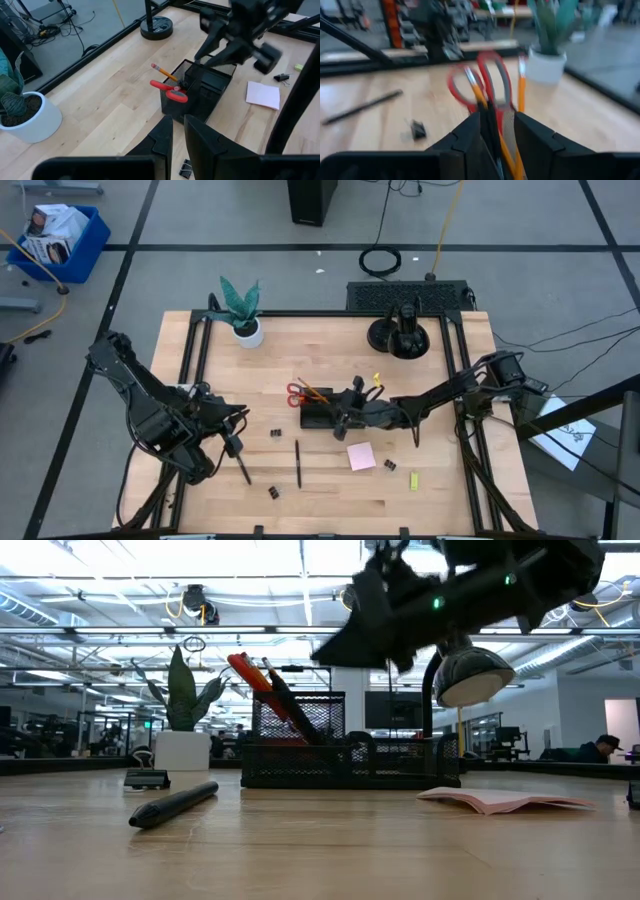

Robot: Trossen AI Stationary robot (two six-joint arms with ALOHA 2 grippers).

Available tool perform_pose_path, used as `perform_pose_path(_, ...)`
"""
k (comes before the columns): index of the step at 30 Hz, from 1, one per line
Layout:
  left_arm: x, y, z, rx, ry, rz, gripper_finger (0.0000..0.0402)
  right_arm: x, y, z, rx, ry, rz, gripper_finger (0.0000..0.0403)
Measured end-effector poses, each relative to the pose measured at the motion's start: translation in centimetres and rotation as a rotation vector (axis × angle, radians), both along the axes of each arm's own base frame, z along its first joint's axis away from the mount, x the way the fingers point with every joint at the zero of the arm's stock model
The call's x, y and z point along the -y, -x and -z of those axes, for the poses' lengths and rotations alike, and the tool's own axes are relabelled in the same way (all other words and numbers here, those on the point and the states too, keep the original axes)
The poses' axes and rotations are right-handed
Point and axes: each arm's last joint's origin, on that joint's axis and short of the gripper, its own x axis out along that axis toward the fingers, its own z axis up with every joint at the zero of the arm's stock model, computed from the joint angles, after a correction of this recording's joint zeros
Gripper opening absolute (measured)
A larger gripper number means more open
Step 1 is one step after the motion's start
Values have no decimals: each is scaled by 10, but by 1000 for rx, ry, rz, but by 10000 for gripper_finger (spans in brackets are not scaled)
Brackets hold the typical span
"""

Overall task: Pick and place office supplies into organizer
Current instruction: Put the left black pen into the desk organizer

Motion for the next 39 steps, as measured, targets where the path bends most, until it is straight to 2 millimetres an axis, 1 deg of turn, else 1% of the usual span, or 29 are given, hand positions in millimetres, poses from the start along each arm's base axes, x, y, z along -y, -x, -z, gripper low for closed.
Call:
perform_pose_path(3,0,0,0,1,1,0,53,-6,4,-17,51,63,-35,115)
perform_pose_path(8,1,-1,0,7,8,0,53,-18,16,-48,112,143,-91,116)
perform_pose_path(15,4,-3,-1,38,43,1,53,-48,44,-85,199,260,-209,116)
perform_pose_path(19,6,-5,-2,60,67,3,53,-69,62,-99,229,293,-295,116)
perform_pose_path(22,7,-6,-2,72,83,3,53,-85,74,-102,227,297,-360,116)
perform_pose_path(27,8,-8,-3,89,99,3,53,-109,91,-100,207,296,-449,116)
perform_pose_path(32,9,-8,-3,93,99,9,53,-125,104,-94,163,268,-514,116)
perform_pose_path(35,9,-8,-3,97,91,8,53,-130,109,-92,145,252,-495,116)
perform_pose_path(39,7,-7,-2,99,13,15,53,-130,112,-90,106,286,-363,116)
